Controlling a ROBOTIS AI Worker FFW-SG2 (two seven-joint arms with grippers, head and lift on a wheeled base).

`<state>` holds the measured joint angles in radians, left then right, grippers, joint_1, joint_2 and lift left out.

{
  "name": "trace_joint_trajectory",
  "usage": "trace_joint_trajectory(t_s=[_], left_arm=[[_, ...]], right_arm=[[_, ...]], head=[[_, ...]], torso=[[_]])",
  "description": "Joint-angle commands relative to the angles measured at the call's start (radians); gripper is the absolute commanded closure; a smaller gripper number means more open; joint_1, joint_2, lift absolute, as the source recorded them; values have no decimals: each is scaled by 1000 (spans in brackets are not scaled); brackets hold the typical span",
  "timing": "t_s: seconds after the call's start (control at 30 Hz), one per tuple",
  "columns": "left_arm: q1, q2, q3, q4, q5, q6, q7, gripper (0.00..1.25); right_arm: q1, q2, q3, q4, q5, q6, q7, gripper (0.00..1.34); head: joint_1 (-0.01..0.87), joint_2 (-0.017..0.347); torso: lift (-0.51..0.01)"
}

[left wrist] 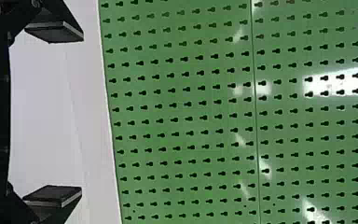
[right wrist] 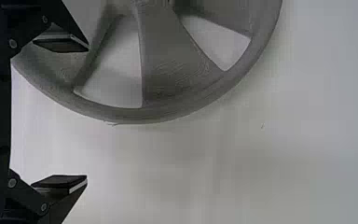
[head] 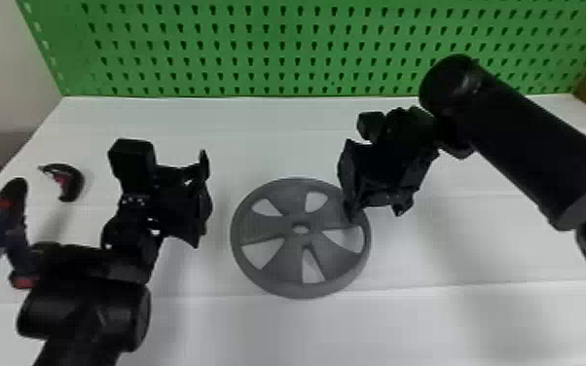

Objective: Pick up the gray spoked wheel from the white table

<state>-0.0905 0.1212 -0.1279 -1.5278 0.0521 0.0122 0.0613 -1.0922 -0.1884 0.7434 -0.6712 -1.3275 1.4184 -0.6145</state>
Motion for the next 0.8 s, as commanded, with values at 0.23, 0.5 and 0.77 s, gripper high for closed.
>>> trace_joint_trajectory(t_s=[0.23,0.5,0.77], left_arm=[[-1,0,-1,0,0,0,2,127],[0,0,-1,0,0,0,3,127],[2,0,-2,0,0,0,3,127]], right_arm=[[14,10,-25,61,-243,-69,-209,283],[28,14,-71,78,-343,-101,-367,283],[32,10,-12,79,-532,-193,-545,283]], head=[[765,12],[765,12],[764,12]], torso=[[-91],[-91],[-91]])
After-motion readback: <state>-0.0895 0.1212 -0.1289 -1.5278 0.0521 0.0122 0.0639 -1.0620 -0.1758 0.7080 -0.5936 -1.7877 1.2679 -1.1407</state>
